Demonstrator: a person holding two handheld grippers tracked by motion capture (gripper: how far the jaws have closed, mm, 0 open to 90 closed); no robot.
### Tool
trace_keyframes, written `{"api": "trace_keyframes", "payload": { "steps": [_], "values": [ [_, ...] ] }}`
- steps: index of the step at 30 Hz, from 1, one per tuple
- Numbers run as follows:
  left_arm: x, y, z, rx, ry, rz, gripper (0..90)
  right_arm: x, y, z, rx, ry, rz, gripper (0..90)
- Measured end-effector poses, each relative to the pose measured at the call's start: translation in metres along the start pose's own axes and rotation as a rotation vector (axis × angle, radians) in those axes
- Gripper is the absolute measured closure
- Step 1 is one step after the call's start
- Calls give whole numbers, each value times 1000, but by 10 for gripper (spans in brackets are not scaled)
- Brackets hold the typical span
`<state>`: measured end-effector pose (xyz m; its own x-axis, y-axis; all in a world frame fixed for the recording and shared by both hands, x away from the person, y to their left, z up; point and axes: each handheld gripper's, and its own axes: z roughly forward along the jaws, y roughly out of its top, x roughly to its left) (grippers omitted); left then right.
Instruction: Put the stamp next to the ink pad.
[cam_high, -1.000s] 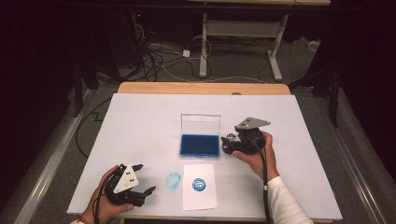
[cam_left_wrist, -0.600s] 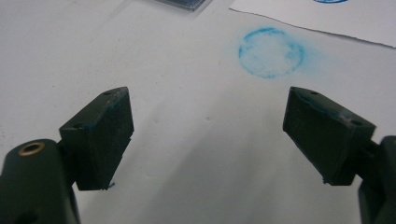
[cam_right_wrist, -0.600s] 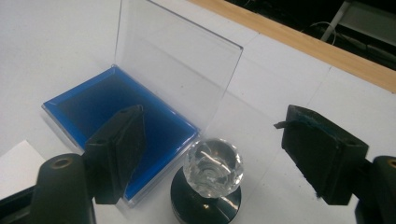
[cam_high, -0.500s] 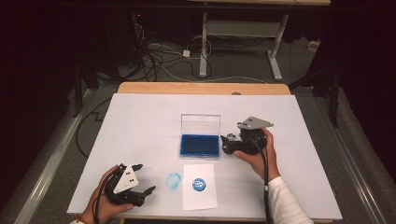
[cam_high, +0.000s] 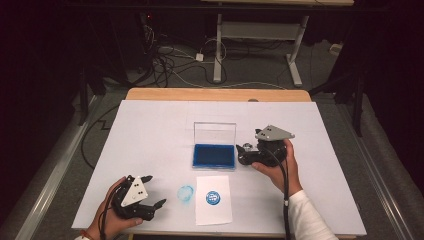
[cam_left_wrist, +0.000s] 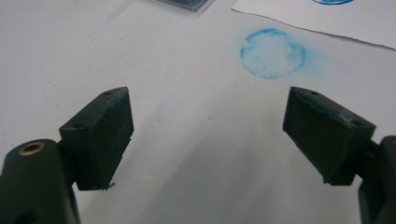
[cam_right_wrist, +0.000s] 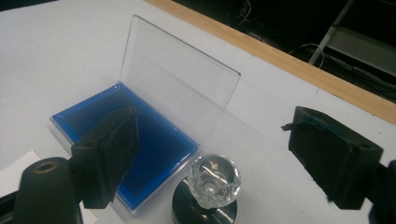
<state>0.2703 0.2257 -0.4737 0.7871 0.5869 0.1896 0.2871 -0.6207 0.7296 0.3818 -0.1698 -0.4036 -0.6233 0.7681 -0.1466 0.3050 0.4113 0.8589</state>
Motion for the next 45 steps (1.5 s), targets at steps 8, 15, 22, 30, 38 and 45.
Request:
{"api": "trace_keyframes", "payload": {
  "steps": [8,15,22,30,38,45],
  "values": [
    [0,0,0,0,2,-1,160,7,4,-6,-1,-11,-37,166],
    [0,0,0,-3,4,-2,160,13,7,-14,-9,-5,-69,168],
    [0,0,-1,-4,7,0,160,20,9,-25,-25,0,-99,169],
    [0,0,-2,-6,9,1,160,28,6,-35,-37,11,-130,169],
    [0,0,-2,-6,9,3,160,33,4,-45,-64,15,-144,168],
    [0,0,-3,-3,11,9,160,37,1,-52,-72,7,-164,165]
  ]
}}
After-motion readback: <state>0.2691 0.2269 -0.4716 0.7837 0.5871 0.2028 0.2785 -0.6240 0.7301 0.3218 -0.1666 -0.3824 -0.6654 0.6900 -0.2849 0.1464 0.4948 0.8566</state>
